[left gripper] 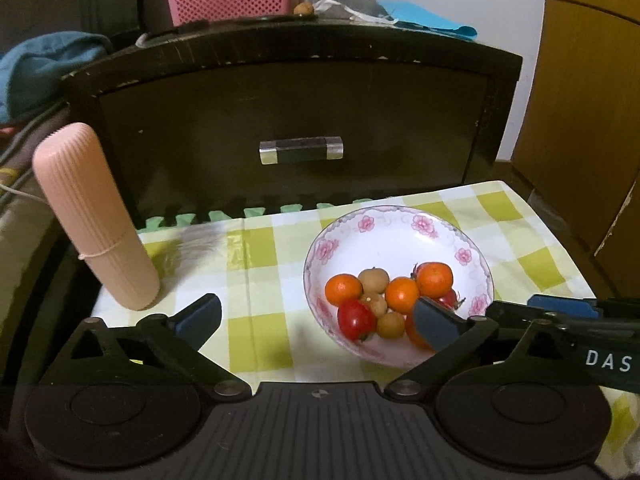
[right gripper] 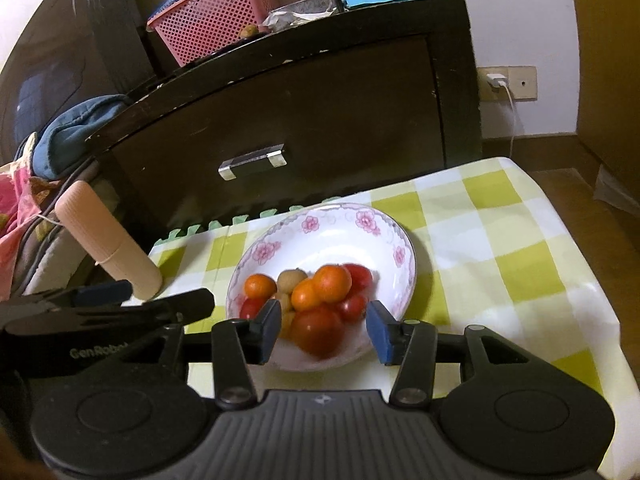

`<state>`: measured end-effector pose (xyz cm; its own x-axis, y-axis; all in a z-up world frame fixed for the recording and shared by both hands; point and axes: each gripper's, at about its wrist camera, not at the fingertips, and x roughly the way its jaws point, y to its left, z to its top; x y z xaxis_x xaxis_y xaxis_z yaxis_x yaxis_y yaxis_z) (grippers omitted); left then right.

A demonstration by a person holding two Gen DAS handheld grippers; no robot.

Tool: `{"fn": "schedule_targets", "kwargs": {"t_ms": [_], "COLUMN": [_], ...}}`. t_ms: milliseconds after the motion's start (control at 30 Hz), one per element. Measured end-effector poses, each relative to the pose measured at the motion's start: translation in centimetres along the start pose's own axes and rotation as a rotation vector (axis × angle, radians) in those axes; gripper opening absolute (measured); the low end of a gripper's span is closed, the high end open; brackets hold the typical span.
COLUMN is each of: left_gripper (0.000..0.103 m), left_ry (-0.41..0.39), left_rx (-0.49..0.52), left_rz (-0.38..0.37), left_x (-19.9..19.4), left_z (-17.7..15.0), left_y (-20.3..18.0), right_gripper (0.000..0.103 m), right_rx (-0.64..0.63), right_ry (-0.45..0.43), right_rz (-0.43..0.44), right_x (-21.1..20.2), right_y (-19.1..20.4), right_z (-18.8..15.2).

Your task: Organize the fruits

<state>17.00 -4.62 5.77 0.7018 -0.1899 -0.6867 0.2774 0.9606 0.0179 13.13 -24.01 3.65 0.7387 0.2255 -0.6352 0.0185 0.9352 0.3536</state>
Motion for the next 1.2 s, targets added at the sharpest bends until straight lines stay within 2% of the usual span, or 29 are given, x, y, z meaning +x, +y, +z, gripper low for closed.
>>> {"fn": "schedule_targets", "kwargs": {"t_ms": [333,700,867,1067,1200], "left_gripper": [0.103,0.103,0.103,0.103,0.103], "left_ry": [0.006,0.051,0.045,0.077,0.096], "left_rx": [-0.011,-0.007,0.035,0.075,0.084], "left_rz": [-0.006,-0.009,0.012,0.046,0.033], "left_x": [-3.0,-5.6,-6.8,-7.4,-7.9], "left_z": [-2.4,-5.7,-6.8,-7.9,-8.5], "left_y": [0.1,0.5,-0.2,-1.0,-1.2], "right_gripper": [0.045,0.046,0.046,0.046,0.046], "right_rx": [0.033,0.031,0.041,0.047,0.046], "right_ry": [0.0,0.023,0.035,0.05,0.056], "right_rz": [-0.012,-0.002,-0.008,-0.014,-0.008], "right_x": [-3.6,-6.9,-7.8,-8.6,-9.3], "right_y": [-0.3,1.5,1.7,2.1,2.6], "right_z": [-2.4,-6.2,-7.6,-9.0,-9.7]}}
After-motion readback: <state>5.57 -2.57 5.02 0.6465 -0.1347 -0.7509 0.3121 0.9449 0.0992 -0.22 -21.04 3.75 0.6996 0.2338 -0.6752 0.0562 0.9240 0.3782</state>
